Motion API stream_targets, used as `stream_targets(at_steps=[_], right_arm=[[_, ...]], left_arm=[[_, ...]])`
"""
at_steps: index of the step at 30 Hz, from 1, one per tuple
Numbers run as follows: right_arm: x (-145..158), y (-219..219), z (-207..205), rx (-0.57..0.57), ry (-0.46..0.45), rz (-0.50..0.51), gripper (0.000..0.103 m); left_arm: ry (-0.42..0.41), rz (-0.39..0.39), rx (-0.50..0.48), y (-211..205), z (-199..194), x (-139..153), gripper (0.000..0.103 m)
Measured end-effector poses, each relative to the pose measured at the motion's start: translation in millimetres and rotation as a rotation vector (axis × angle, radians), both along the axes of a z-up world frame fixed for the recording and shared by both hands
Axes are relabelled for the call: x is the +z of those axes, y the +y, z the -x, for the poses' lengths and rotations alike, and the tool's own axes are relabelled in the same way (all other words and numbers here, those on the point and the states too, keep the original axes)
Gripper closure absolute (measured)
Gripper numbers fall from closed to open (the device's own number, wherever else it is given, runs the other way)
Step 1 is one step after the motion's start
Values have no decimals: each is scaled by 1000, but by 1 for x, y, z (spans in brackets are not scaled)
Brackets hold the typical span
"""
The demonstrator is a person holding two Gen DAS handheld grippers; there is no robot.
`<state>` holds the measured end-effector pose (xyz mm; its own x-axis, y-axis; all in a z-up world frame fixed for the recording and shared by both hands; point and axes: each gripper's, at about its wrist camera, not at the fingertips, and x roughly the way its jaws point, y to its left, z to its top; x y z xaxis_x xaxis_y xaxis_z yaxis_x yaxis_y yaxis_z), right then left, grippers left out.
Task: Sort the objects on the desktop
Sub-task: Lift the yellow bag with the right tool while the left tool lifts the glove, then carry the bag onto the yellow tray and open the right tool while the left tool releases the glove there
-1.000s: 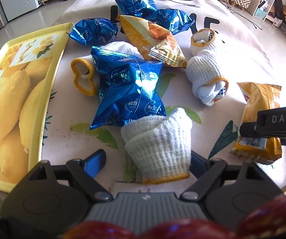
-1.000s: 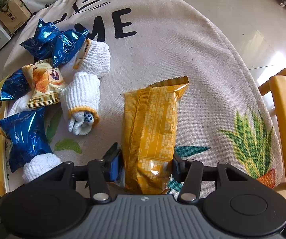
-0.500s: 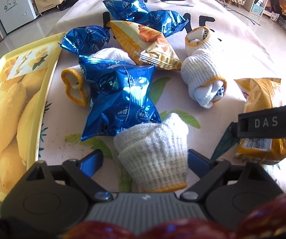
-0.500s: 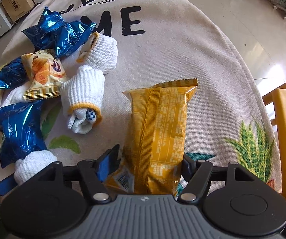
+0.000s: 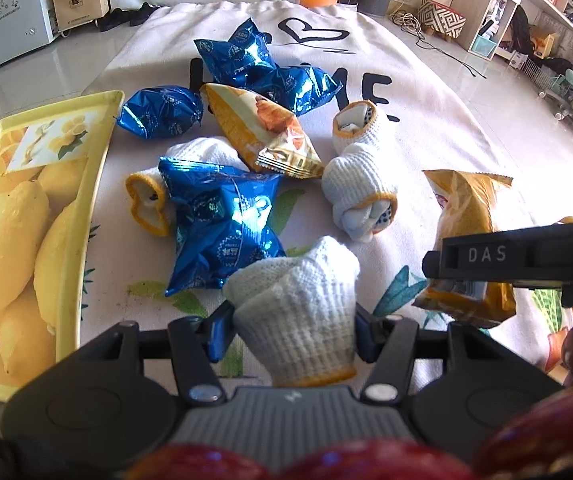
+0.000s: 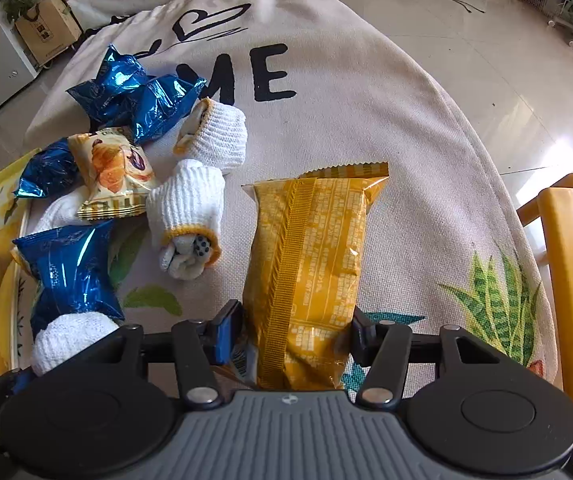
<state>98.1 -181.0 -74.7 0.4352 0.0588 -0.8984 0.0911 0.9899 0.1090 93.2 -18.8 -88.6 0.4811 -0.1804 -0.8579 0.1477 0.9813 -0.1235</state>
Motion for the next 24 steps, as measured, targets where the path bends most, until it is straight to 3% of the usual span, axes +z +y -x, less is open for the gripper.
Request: stream_targets(at_steps=[7, 15, 24], right_arm=[[11, 2, 21, 12, -35, -74, 48], [19, 21, 43, 74, -79, -91, 48], [27, 60, 59, 187, -116, -122, 48]], left_arm=[[-35, 31, 46, 21, 7, 15, 48], [-60, 54, 102, 47, 15, 26, 48], [-65, 81, 236, 84, 10, 36, 48]])
